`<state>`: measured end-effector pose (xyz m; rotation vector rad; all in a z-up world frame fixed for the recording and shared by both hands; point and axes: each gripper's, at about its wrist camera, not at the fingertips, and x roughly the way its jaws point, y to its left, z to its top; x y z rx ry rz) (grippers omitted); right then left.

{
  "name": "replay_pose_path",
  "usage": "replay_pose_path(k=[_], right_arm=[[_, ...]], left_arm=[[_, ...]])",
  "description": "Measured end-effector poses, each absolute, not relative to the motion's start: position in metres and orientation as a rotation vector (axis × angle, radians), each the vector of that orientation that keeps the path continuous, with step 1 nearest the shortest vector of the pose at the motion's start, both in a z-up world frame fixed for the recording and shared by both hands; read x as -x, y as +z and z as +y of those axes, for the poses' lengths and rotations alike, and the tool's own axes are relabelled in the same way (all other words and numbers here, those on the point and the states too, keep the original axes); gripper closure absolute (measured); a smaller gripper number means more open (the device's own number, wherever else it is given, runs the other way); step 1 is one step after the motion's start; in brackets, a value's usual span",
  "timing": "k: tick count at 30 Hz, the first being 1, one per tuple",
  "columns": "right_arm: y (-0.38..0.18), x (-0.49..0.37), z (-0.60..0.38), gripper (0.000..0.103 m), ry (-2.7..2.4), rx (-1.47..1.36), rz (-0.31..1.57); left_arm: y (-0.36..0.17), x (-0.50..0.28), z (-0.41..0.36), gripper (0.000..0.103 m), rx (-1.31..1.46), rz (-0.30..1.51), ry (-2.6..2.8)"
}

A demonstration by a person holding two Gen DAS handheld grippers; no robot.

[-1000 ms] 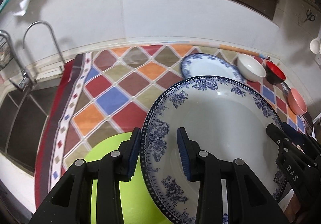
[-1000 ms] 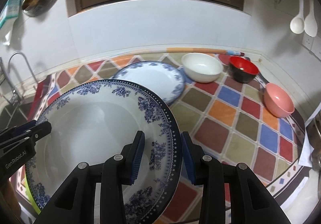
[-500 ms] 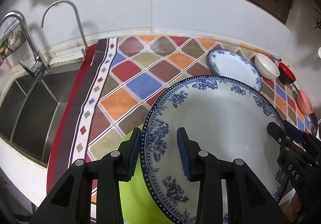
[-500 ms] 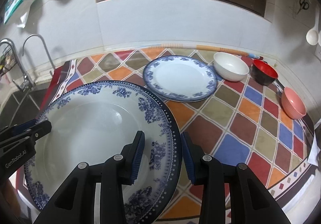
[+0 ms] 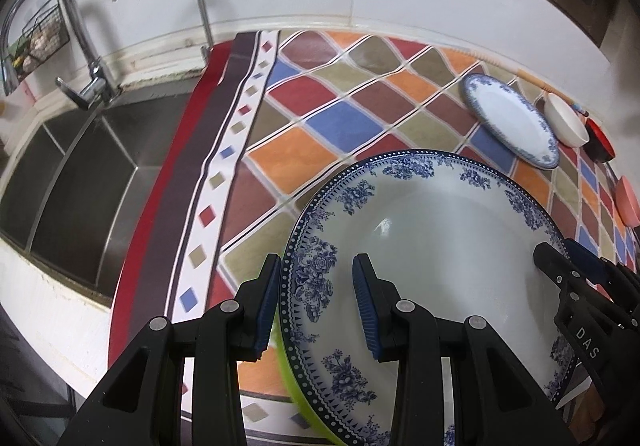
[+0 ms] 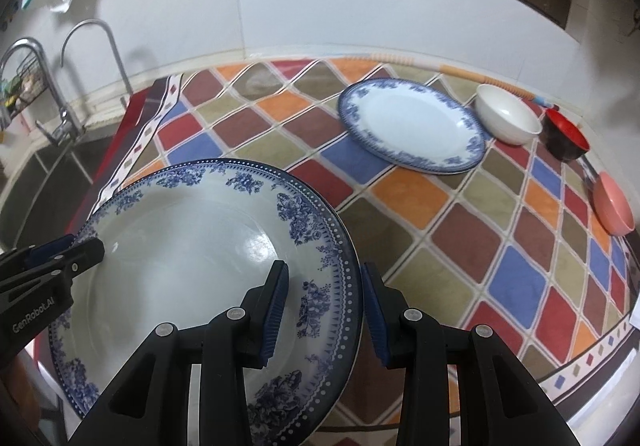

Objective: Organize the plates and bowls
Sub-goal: 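Carry the blue-floral plate with both grippers over the green plate, then lower the blue-floral plate onto the green plate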

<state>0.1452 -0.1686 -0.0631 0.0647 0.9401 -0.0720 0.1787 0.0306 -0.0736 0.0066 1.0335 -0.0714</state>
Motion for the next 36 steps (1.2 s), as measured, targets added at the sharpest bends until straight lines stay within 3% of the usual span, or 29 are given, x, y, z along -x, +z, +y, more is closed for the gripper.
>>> replay_pose_path(k=[28,36], right_arm=[[-0.097,-0.148,-0.158,0.065,-0.05,-0.063,1.065],[-0.103,-0.15,-0.159,0.064,-0.034,-0.075,1.091]], left_arm=[[-0.107,-0.175,0.034,0.066,-0.013,1.131,-0.086],[-0.107,-0.175,0.031,0.059,-0.019,1.135,-0.09]])
